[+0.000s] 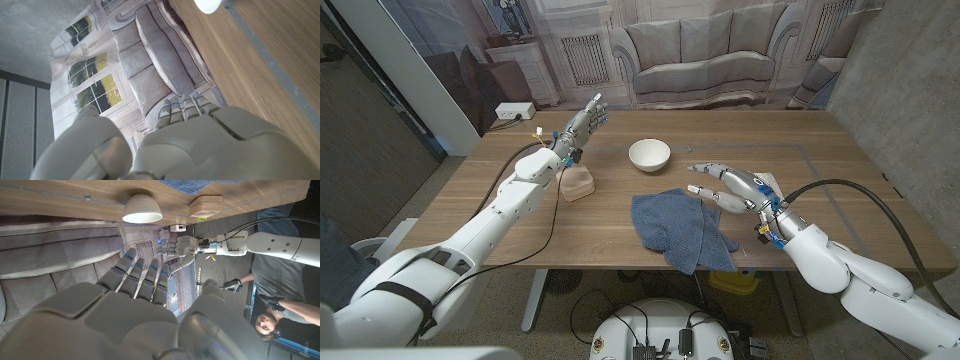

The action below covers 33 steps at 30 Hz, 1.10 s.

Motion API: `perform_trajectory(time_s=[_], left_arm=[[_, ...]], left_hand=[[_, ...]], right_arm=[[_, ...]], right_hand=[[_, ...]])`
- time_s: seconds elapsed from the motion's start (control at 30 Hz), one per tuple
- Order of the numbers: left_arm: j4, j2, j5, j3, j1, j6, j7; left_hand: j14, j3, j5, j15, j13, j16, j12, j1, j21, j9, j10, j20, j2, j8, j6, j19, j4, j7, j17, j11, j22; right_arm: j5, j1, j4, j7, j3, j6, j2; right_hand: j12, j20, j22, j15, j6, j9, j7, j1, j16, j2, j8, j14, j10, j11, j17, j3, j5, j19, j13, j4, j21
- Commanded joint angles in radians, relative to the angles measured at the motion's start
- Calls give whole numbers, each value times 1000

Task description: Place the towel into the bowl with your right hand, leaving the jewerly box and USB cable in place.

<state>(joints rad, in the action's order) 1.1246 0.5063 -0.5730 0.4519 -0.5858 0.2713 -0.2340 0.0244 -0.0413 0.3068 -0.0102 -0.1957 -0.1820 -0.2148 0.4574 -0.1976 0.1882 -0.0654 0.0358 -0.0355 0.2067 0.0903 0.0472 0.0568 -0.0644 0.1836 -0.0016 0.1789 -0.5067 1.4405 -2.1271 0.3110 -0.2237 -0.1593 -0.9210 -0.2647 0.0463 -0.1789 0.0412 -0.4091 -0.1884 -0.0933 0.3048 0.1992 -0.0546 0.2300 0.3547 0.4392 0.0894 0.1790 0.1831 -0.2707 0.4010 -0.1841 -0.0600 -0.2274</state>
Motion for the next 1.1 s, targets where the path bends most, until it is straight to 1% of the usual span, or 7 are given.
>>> perform_trajectory(time_s=[0.03, 0.23, 0.4, 0.6, 0.87, 1.0, 1.1], left_arm=[[16, 14, 7, 2, 13, -29, 4], [26, 18, 6, 0, 17, -40, 7], [30, 22, 16, 0, 29, -39, 12], [6, 12, 22, 10, 51, -45, 3], [-107, -40, 31, 31, 111, -19, -29], [-209, -78, 34, 39, 150, 38, -69], [-286, -103, 27, 41, 176, 74, -112]], left_hand=[[-2, 7, -3, 3, 0, -8, 3, 7, -7, 2, -4, 8, -3, -3, 8, 0, 1, 5, 2, -1, 4], [-2, 8, -3, 2, 0, -8, 4, 7, -8, 2, -4, 7, -3, -3, 8, 0, 1, 5, 2, -2, 4], [-1, 9, -3, 4, 0, -8, 4, 8, -8, 2, -5, 6, -4, -3, 9, 0, 1, 5, 2, -2, 4], [-2, 10, -4, 4, 0, -8, 4, 9, -8, 2, -4, 5, -5, -3, 9, -1, 1, 6, 2, -5, 4], [-3, 11, -4, 4, 0, -8, 4, 9, -8, 2, -5, 5, -6, -3, 9, -1, 1, 6, 2, -1, 5], [-2, 12, -4, 4, 0, -8, 4, 10, -8, 2, -4, 5, -6, -3, 8, 0, 1, 7, 2, -2, 5], [-2, 12, -5, 4, 0, -8, 5, 10, -7, 2, -4, 5, -6, -4, 8, 0, 1, 7, 2, -1, 5]], right_arm=[[-72, -6, -14, -17, -1, 37, -45], [-79, 3, -18, -13, -11, 63, -40], [-81, 20, -28, -6, -18, 91, -34], [-71, 33, -38, -8, -18, 118, -35], [-51, 49, -42, -6, -4, 139, -45], [-63, 55, -48, 1, -7, 166, -41], [-85, 52, -58, 7, -26, 195, -29]], right_hand=[[3, 94, -1, 96, 4, -5, -6, 26, -4, 6, -6, 7, -7, 3, 1, 9, -12, 8, -2, -14, 6], [10, 93, 0, 96, 11, -5, -3, 73, -10, 19, -11, 5, -13, 5, 0, 21, -19, 7, -3, -50, 13], [14, 92, 1, 95, 17, -5, 2, 92, -11, 26, -15, 4, -16, 5, -1, 25, -21, 6, -3, -64, 16], [15, 91, 1, 93, 18, -5, 4, 103, -11, 30, -16, 5, -17, 3, -1, 28, -23, 6, -3, -72, 18], [17, 88, 0, 92, 18, -5, 5, 112, -12, 33, -16, 6, -19, 3, 0, 30, -24, 5, -3, -78, 19], [17, 87, 0, 92, 18, -6, 5, 116, -12, 35, -16, 5, -18, 5, 0, 31, -25, 5, -4, -80, 20], [17, 87, 0, 93, 17, -6, 5, 118, -12, 36, -16, 5, -17, 5, 0, 31, -26, 5, -4, -81, 20]])
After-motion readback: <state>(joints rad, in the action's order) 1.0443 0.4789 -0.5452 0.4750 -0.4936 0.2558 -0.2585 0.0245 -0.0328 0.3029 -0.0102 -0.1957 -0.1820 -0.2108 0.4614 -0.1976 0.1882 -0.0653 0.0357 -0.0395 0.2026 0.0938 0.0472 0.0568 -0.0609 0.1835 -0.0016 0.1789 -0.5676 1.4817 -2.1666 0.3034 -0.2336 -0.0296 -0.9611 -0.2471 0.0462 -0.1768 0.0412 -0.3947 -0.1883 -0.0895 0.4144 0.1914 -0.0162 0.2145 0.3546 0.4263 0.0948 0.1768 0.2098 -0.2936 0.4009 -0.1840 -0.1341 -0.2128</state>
